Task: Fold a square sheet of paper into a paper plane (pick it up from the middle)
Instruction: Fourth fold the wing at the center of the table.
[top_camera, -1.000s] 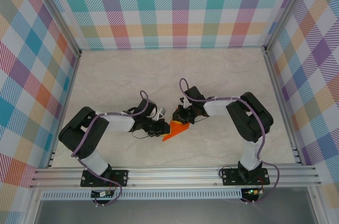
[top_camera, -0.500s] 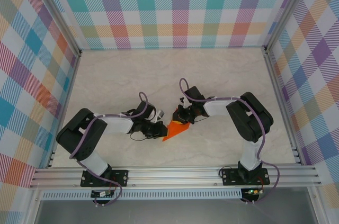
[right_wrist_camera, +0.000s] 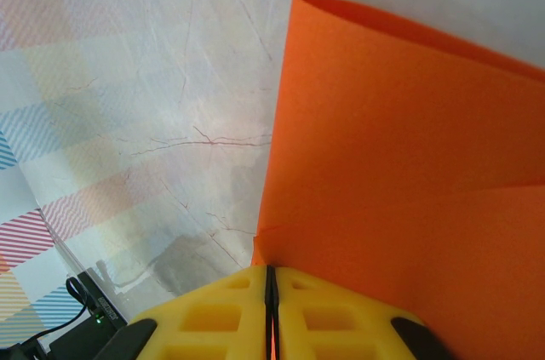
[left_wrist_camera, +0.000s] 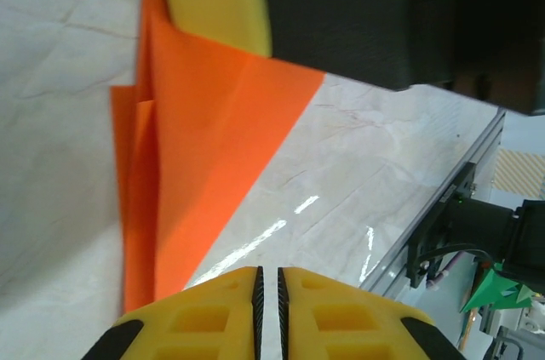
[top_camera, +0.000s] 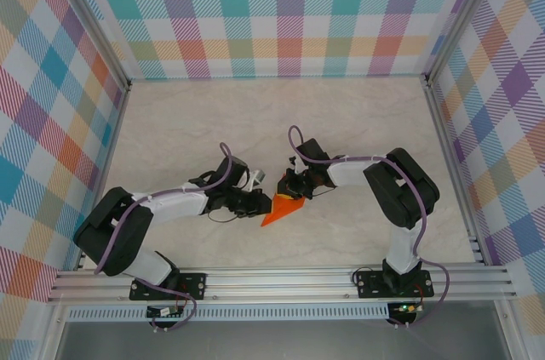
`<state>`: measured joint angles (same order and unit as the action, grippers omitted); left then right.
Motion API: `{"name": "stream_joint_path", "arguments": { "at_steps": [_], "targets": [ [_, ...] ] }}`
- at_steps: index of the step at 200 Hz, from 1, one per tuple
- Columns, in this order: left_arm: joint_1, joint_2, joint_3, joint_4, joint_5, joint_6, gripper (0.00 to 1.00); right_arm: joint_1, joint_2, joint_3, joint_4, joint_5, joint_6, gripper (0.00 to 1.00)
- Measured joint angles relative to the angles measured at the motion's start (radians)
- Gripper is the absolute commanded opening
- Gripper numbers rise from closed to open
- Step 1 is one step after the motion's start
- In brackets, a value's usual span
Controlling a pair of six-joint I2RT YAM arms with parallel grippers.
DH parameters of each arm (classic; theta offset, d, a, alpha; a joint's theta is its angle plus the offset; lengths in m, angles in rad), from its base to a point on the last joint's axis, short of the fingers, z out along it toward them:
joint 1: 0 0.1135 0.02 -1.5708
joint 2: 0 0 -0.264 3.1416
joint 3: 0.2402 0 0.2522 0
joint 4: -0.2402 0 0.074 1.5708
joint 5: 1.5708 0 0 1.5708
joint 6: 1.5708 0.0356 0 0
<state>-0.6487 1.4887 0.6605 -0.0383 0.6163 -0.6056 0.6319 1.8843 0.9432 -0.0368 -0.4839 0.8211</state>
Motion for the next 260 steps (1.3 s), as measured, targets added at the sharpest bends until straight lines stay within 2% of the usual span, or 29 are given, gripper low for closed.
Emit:
{"name": "stream_joint_path", "arguments": {
  "at_steps": [60, 103, 193, 260],
  "targets": [
    [-0.016, 0.134, -0.012, 0.009, -0.007, -0.005, 0.14, 0.000, 0.000, 0.000, 0.000, 0.000, 0.000, 0.11],
    [-0.016, 0.136, -0.027, 0.031, -0.012, -0.004, 0.13, 0.000, 0.000, 0.000, 0.000, 0.000, 0.000, 0.11],
    [-0.018, 0.057, -0.091, 0.026, -0.066, 0.000, 0.12, 0.000, 0.002, 0.000, 0.000, -0.001, 0.000, 0.11],
    [-0.018, -0.080, -0.134, -0.108, -0.114, -0.008, 0.13, 0.000, 0.002, 0.000, 0.000, -0.001, 0.000, 0.11]
  ]
}}
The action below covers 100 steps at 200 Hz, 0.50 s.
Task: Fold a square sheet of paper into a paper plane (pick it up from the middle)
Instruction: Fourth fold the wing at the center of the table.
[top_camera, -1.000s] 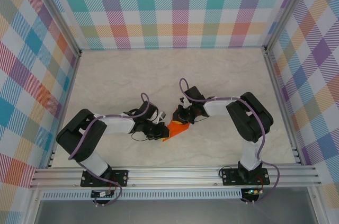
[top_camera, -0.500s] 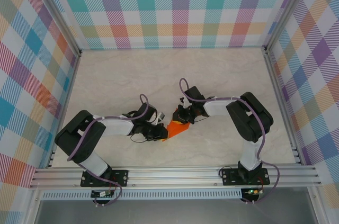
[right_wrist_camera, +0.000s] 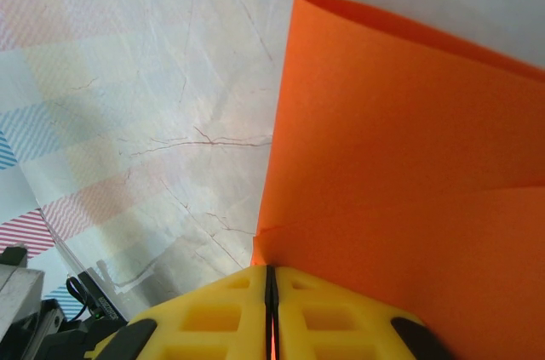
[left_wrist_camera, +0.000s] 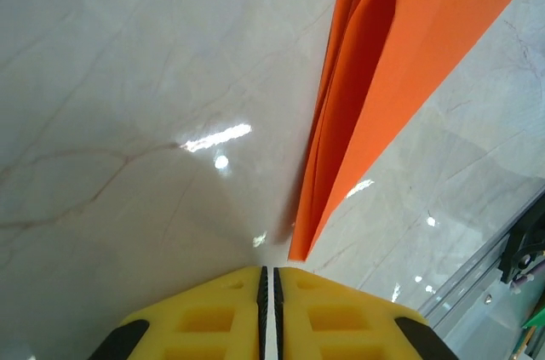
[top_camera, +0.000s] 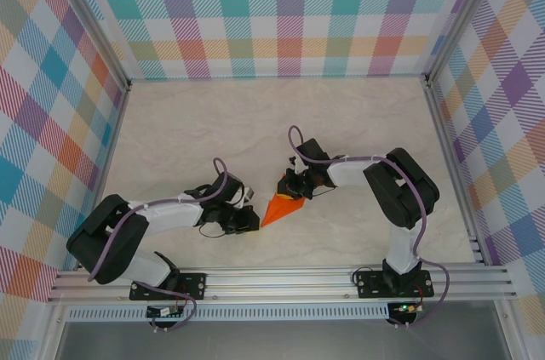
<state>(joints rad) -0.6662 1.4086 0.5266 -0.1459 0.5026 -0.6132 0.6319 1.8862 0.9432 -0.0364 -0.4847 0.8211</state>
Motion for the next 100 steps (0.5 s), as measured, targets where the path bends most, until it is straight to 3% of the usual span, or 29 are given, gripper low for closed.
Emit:
{"name": "stream_joint_path", "arguments": {
  "at_steps": [50, 100],
  "targets": [
    [0.000, -0.042, 0.118, -0.026, -0.011, -0.002, 0.15, 0.000, 0.000, 0.001, -0.001, 0.000, 0.000, 0.11],
    [0.000, 0.141, 0.211, 0.077, 0.014, -0.005, 0.14, 0.000, 0.003, 0.006, -0.007, -0.003, 0.000, 0.12]
  ]
}}
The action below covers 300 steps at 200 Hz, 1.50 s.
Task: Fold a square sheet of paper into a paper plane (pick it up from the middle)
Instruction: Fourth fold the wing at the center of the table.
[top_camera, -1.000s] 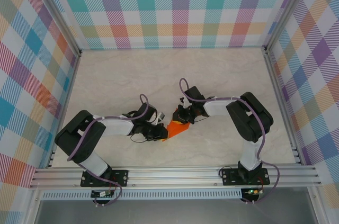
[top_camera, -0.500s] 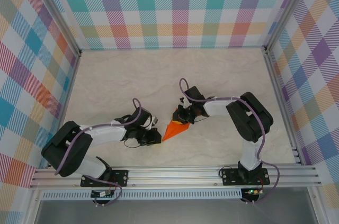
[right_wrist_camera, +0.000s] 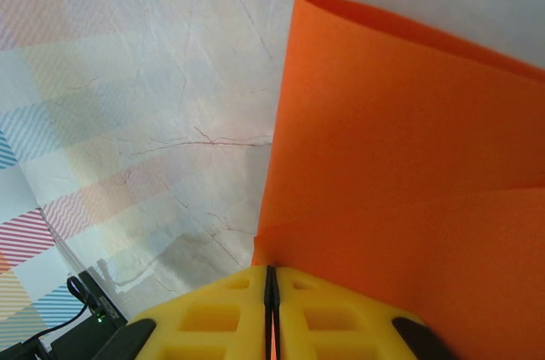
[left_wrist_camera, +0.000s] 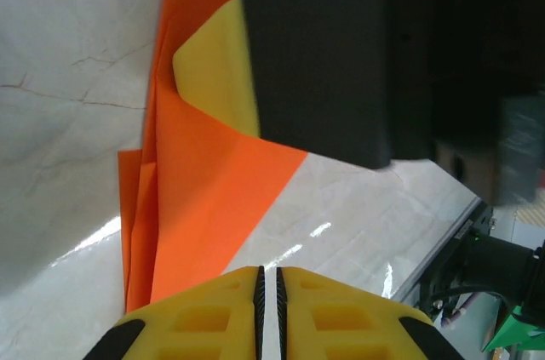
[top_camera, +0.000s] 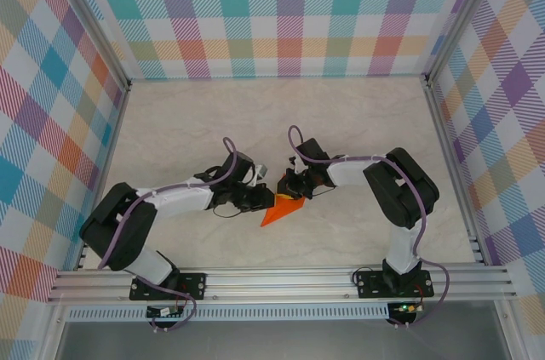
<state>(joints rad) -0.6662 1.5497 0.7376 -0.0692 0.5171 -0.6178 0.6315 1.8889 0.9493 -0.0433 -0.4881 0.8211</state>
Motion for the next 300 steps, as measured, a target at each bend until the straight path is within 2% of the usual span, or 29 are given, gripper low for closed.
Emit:
{"name": "stream_joint_path", "arguments": {
  "at_steps": [50, 109, 145, 175, 232, 300],
  "targets": [
    [0.002, 0.148, 0.020, 0.019, -0.002, 0.000, 0.09, 0.000, 0.000, 0.002, -0.002, 0.000, 0.000, 0.12],
    [0.001, 0.142, -0.007, 0.053, -0.006, -0.003, 0.04, 0.001, -0.014, 0.012, -0.034, 0.029, -0.005, 0.12],
    [0.001, 0.125, -0.043, 0.108, -0.011, -0.008, 0.04, 0.003, -0.105, 0.005, -0.118, 0.095, -0.021, 0.12],
    [0.001, 0.123, -0.047, 0.119, -0.012, -0.015, 0.04, 0.003, -0.175, -0.040, -0.078, 0.083, -0.011, 0.10],
    [0.001, 0.124, -0.046, 0.117, -0.012, -0.019, 0.04, 0.071, -0.085, -0.070, 0.005, 0.053, 0.035, 0.08],
    [0.001, 0.124, -0.045, 0.114, -0.013, -0.021, 0.03, 0.045, -0.070, -0.071, 0.013, 0.048, 0.034, 0.09]
  ]
}}
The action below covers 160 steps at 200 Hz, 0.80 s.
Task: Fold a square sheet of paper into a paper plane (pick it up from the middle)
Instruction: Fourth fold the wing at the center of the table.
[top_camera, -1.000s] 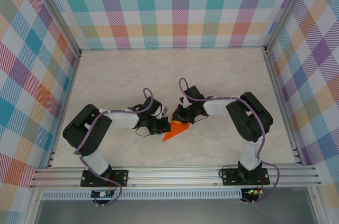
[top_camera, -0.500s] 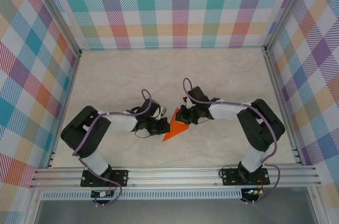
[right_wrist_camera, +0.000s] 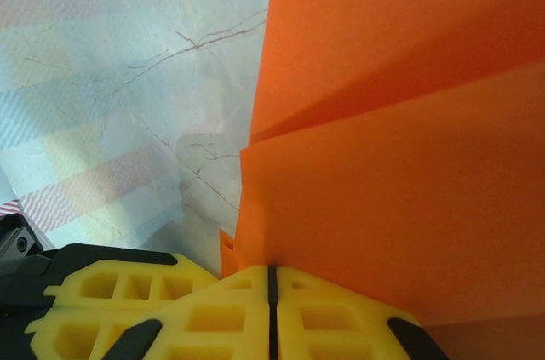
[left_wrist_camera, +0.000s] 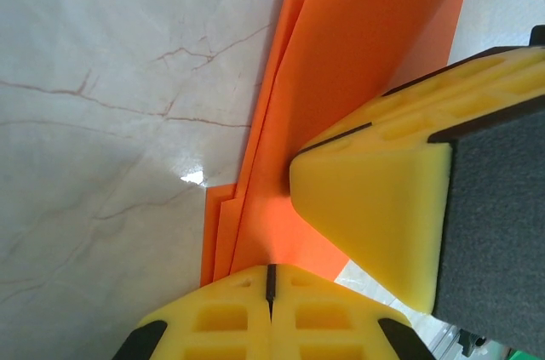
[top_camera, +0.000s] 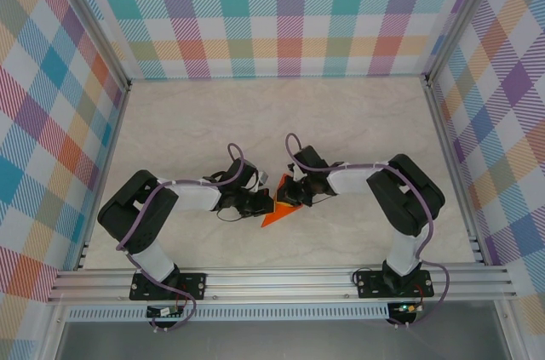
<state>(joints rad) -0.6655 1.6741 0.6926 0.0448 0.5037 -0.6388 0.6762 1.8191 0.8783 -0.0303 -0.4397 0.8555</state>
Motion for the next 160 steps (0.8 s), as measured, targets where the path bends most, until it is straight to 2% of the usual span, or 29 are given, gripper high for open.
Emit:
{"name": "stream_joint_path", "arguments": {
  "at_steps": [160],
  "targets": [
    [0.000, 0.011, 0.005, 0.010, 0.003, 0.007, 0.02, -0.238, 0.018, -0.009, 0.005, -0.113, -0.035, 0.10]
  ]
}}
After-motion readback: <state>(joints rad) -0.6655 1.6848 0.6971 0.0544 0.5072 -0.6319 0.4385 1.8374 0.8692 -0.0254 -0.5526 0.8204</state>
